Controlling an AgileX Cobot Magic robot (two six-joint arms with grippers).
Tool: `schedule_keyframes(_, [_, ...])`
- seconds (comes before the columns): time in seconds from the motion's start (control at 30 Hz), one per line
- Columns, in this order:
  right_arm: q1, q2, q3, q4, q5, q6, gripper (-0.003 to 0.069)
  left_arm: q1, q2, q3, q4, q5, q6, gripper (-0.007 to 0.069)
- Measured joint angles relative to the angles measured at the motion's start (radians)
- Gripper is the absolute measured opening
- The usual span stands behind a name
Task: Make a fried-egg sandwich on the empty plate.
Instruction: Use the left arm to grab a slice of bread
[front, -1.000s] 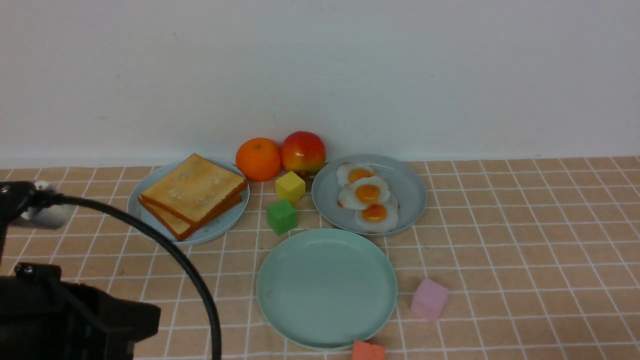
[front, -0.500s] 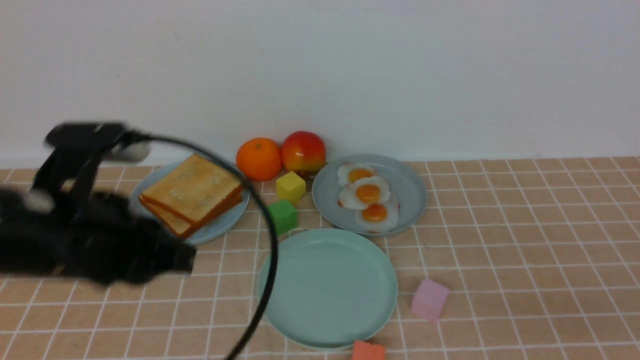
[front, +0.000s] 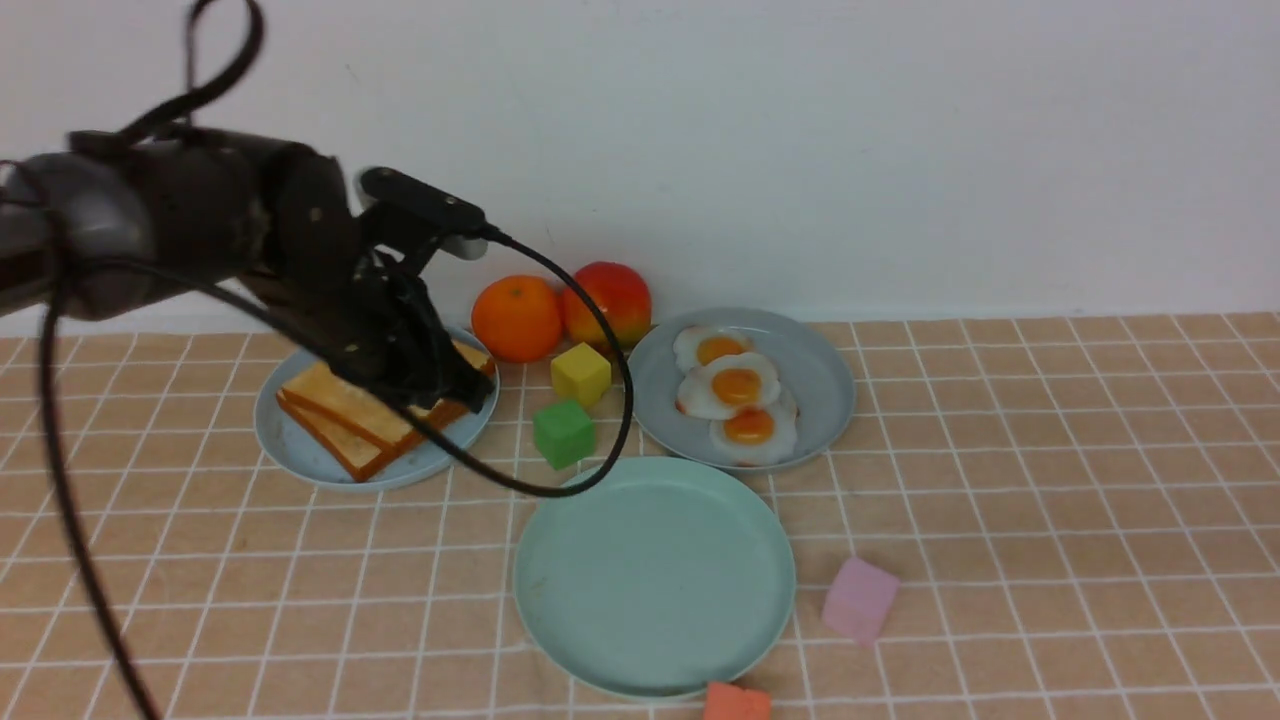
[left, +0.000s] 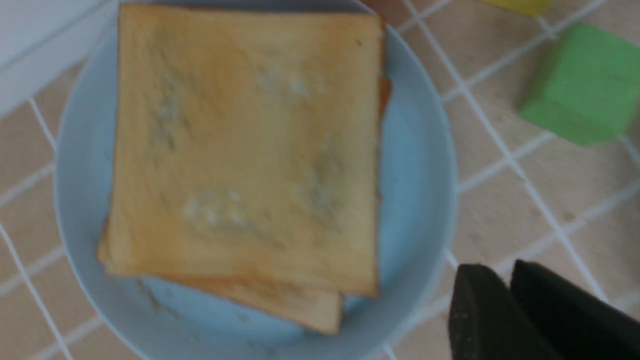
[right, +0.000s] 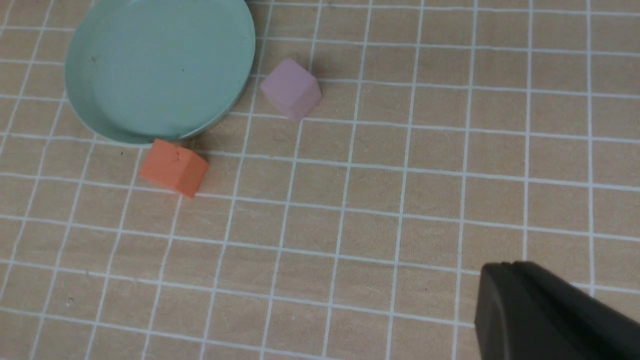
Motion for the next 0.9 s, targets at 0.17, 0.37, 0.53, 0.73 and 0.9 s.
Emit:
schedule_keyframes(0.17, [0.000,0.000,0.000,0.002,0.001,0.000,0.0007,0.005,0.087,-0.052,0.085,-0.021,-0.005,0.0340])
schedule_keyframes(0.37, [0.000,0.000,0.000,0.024,0.001,-0.001,0.0006,0.020,0.158,-0.059,0.152,-0.092,-0.005,0.0401])
schedule_keyframes(0.53, [0.000,0.000,0.000,0.026,0.001,-0.001,0.0006,0.021,0.191,-0.060,0.177,-0.111,-0.005,0.0348])
schedule_keyframes(0.73, [0.000,0.000,0.000,0.040,0.001,-0.018,0.0011,0.021,0.191,-0.062,0.158,-0.100,-0.005,0.0139])
schedule_keyframes(0.9, [0.000,0.000,0.000,0.051,0.001,-0.030,0.0013,0.020,0.166,-0.074,0.127,-0.057,-0.005,0.0101])
